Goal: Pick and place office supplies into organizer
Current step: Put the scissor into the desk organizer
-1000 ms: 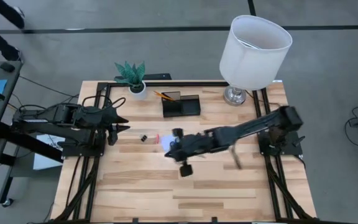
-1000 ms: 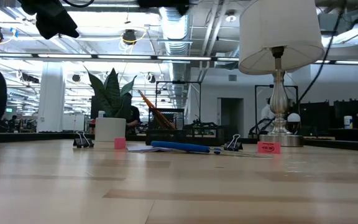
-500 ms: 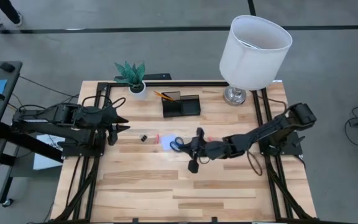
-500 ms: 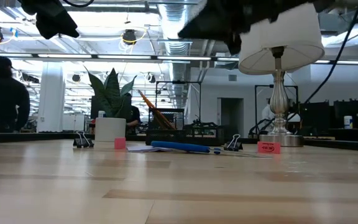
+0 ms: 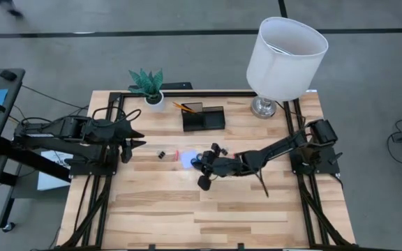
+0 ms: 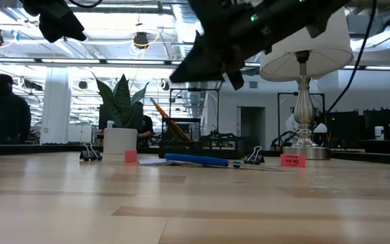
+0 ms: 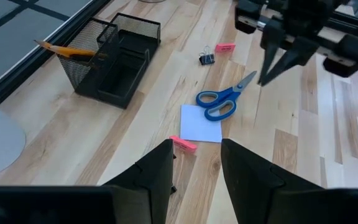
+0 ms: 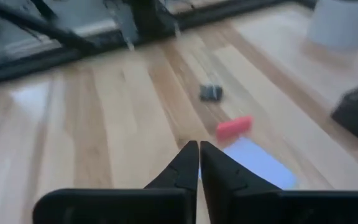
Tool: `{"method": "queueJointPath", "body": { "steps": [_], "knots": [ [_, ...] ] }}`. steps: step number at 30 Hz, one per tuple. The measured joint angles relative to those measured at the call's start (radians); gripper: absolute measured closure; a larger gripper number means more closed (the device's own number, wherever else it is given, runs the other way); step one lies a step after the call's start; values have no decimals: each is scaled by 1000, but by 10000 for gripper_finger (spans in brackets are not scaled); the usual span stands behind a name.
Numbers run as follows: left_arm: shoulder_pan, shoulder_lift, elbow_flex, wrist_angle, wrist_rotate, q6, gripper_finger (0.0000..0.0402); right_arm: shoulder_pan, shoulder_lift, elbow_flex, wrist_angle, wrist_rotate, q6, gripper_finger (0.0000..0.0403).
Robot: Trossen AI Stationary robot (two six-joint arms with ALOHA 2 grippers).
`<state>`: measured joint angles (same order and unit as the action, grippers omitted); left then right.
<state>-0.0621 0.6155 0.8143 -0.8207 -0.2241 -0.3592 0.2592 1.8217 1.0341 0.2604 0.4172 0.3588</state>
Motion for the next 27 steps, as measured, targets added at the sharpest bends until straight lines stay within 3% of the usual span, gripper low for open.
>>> {"method": "queueJointPath", "body": {
  "steps": [10, 27],
  "knots": [
    [0, 0, 0, 0, 0, 0, 276, 19, 0, 20, -78, 1, -68, 336],
    [0, 0, 0, 0, 0, 0, 276, 21, 65, 33, -90, 31, -3, 330]
  ]
}}
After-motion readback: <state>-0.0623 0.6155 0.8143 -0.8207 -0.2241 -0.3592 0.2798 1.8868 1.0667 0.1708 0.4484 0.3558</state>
